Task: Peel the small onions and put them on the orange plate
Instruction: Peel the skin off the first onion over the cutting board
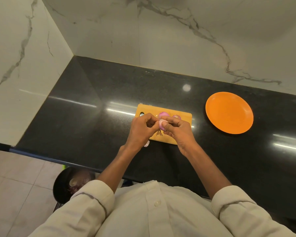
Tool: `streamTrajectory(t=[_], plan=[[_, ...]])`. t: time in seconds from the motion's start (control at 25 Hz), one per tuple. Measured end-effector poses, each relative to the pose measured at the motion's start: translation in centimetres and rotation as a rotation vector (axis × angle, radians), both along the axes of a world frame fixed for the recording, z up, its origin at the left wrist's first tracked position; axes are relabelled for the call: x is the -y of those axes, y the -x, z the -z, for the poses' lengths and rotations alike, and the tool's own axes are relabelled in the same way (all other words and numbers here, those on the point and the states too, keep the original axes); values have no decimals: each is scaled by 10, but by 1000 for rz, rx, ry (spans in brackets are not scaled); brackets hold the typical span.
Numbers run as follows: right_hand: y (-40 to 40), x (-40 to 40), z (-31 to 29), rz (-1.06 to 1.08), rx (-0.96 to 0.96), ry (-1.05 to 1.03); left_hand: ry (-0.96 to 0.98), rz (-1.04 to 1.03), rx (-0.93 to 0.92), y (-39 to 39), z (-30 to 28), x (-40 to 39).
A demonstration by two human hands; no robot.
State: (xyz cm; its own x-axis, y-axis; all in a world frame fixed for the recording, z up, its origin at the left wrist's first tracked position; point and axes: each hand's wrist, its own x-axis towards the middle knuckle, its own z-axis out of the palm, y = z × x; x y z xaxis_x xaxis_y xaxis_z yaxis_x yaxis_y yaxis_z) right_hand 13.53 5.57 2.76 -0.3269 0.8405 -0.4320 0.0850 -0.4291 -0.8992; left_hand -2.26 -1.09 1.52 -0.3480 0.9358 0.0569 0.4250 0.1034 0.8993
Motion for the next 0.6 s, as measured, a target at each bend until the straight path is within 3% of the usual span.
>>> streamTrajectory(t=[0.16, 0.36, 0.6], plan=[[-4, 1, -1, 10, -42, -11, -1, -29, 13, -6, -2, 1], [-8, -2, -4, -14, -78, -24, 67, 15, 384, 5, -3, 4], [-14, -3, -6, -71, -70, -34, 7, 68, 349, 9, -5, 11]])
